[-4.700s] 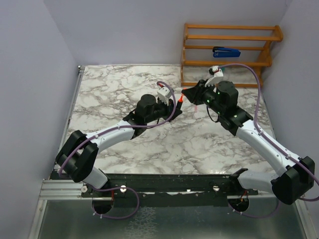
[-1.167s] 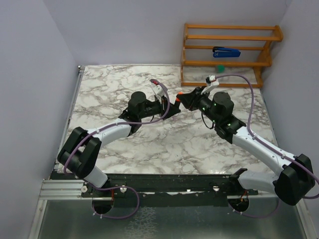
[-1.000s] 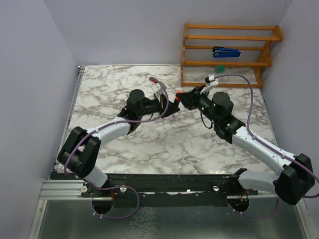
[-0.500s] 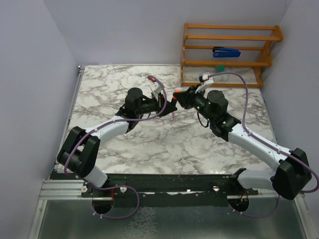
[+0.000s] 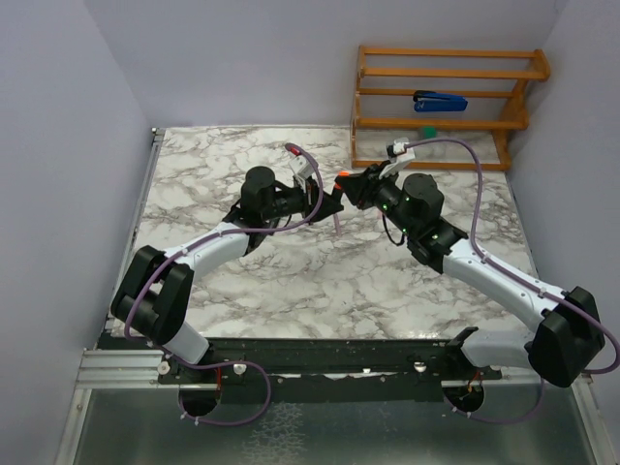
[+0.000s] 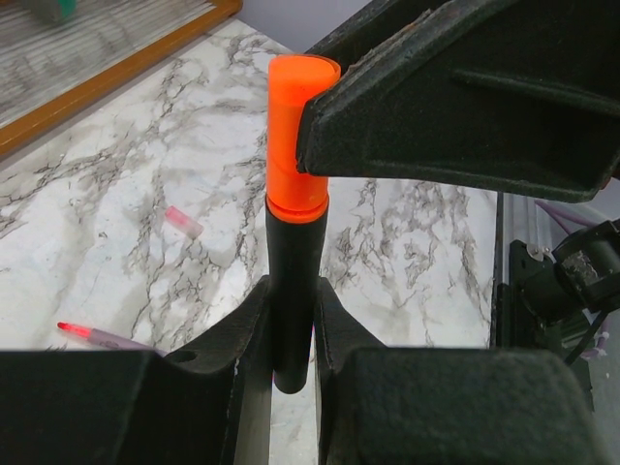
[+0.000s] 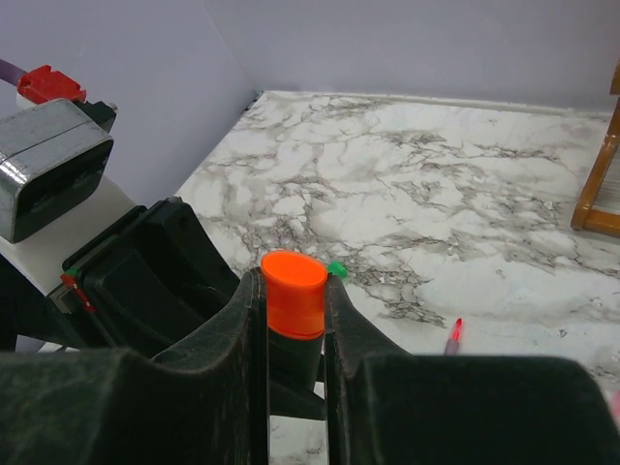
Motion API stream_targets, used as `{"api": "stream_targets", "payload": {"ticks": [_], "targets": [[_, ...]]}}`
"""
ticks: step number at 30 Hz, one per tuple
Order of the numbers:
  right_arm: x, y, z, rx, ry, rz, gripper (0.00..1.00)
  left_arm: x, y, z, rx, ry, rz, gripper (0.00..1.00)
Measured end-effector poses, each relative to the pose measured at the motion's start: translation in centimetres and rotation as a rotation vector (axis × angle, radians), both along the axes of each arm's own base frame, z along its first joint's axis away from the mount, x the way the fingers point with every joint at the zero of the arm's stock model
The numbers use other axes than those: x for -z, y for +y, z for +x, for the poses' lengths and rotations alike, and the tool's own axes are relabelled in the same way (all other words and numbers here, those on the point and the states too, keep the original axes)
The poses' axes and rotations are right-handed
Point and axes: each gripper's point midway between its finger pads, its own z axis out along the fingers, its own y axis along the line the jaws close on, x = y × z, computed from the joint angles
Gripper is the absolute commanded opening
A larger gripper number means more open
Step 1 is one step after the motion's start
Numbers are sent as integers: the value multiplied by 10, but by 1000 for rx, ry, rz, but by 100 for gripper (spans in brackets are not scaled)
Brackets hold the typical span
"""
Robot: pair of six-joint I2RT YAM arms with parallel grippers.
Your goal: Insert the pens into the pen caps
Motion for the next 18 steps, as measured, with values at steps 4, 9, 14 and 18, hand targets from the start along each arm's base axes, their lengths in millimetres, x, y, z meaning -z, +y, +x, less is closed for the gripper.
{"api": "stream_targets", "payload": {"ticks": [4, 9, 14, 18], "targets": [[0, 0, 0, -2, 1, -12, 0, 0, 1, 0, 4, -3, 0, 0], [1, 2, 0, -4, 2, -18, 0, 0, 2, 0, 7, 0, 2, 0], [3, 4, 0, -8, 4, -18, 0, 1, 3, 1, 8, 10, 7, 0], [-1, 6, 0, -14, -10, 5, 0, -3, 4, 2, 12, 5, 5, 0]]}}
